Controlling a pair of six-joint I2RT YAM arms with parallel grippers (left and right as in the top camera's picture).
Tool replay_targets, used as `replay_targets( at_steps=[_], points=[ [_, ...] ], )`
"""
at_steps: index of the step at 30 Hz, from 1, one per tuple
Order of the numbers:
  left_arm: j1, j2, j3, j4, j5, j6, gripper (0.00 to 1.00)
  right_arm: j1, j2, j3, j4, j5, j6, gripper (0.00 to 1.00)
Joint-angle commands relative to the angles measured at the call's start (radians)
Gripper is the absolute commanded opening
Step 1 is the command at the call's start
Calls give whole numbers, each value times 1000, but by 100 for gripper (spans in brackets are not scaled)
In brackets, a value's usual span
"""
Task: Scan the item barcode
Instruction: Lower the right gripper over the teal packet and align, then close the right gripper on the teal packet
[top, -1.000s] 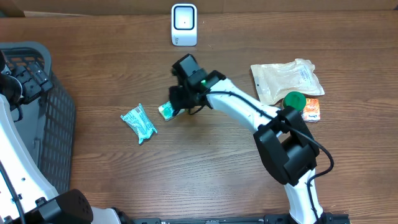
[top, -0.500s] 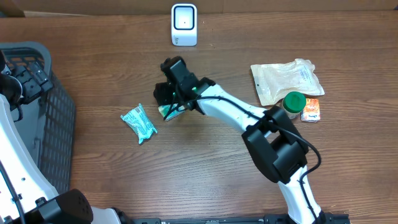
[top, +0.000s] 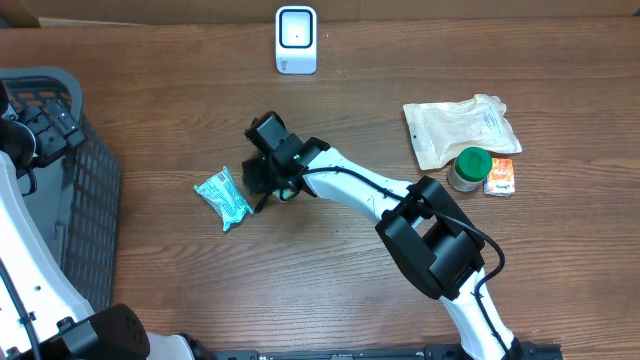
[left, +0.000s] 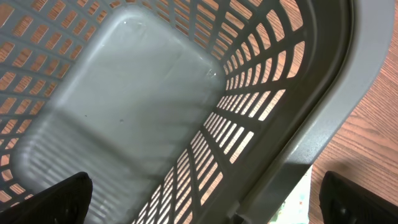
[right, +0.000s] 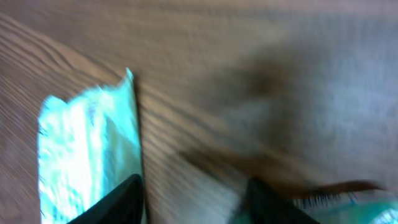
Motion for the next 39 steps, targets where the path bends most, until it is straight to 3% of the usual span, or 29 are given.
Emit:
replay_targets(
  at_steps=[1, 11, 20, 26, 39],
  points=[
    [2, 3, 7, 1, 2, -6, 100, -11, -6, 18, -52, -48, -7, 47],
    [2, 3, 7, 1, 2, -6, 99, -56, -196, 20, -240, -60, -92, 49],
    [2, 3, 7, 1, 2, -6, 100, -146, -277, 8, -484, -78, 153, 50],
    [2, 3, 7, 1, 2, -6, 100, -152, -247, -71, -465, -106, 162, 49],
    [2, 3, 7, 1, 2, -6, 100, -148, -238, -304, -210, -139, 264, 39]
  ],
)
